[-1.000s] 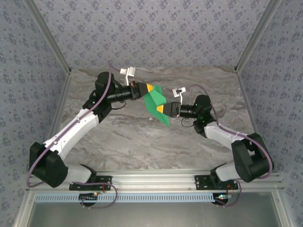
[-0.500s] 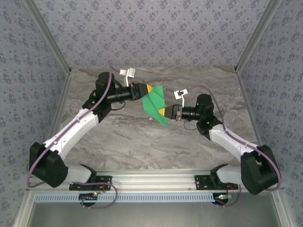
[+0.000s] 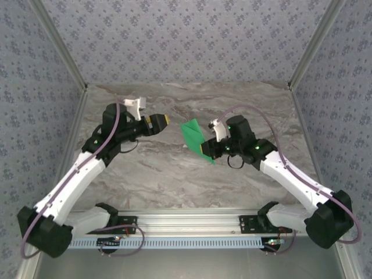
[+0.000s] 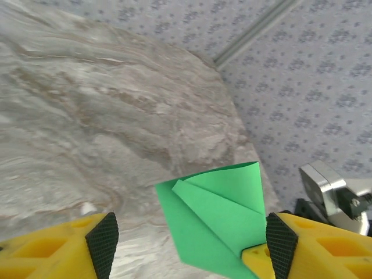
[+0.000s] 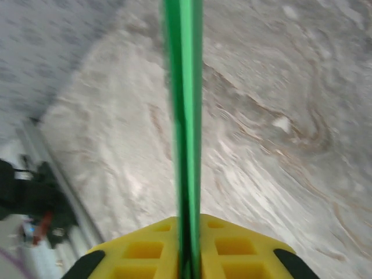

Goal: Fold a paper plane with a square sheet of paper (fold left side to right side)

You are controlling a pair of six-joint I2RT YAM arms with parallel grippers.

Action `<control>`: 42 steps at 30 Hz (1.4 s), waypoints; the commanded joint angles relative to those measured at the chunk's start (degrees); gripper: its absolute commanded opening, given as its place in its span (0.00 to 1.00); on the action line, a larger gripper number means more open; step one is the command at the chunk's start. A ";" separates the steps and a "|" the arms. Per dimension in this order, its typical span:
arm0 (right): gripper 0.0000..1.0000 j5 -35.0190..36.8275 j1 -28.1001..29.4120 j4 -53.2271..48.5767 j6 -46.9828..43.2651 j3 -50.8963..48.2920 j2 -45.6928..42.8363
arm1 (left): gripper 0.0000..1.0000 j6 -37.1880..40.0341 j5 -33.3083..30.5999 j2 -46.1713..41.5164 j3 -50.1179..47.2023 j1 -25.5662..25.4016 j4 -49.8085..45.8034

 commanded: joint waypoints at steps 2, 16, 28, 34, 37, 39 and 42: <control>0.13 30.30 7.85 -15.49 -4.85 6.27 6.18 | 0.71 3.57 -9.52 -5.95 -3.93 0.07 -6.48; 0.13 75.48 24.10 -43.28 6.27 27.80 46.48 | 0.71 3.33 -13.92 -10.19 -6.68 -0.04 -9.05; 0.50 52.50 26.48 -29.82 -0.83 25.57 46.94 | 0.73 -1.29 -12.62 -8.01 -11.42 -0.02 -4.57; 0.76 36.55 24.95 -21.81 -1.66 19.38 32.71 | 0.74 -9.18 -4.21 -1.78 -19.87 -0.45 9.81; 0.87 30.60 22.06 -17.86 -0.91 15.67 24.16 | 0.74 -10.13 -2.26 2.95 -20.50 -3.05 14.67; 0.92 26.31 18.64 -14.53 0.02 11.67 18.52 | 0.74 -10.55 -1.47 6.30 -19.96 -5.23 17.45; 1.00 17.58 11.30 -7.09 1.15 5.37 9.93 | 0.74 -12.14 -0.37 11.71 -18.97 -8.35 22.95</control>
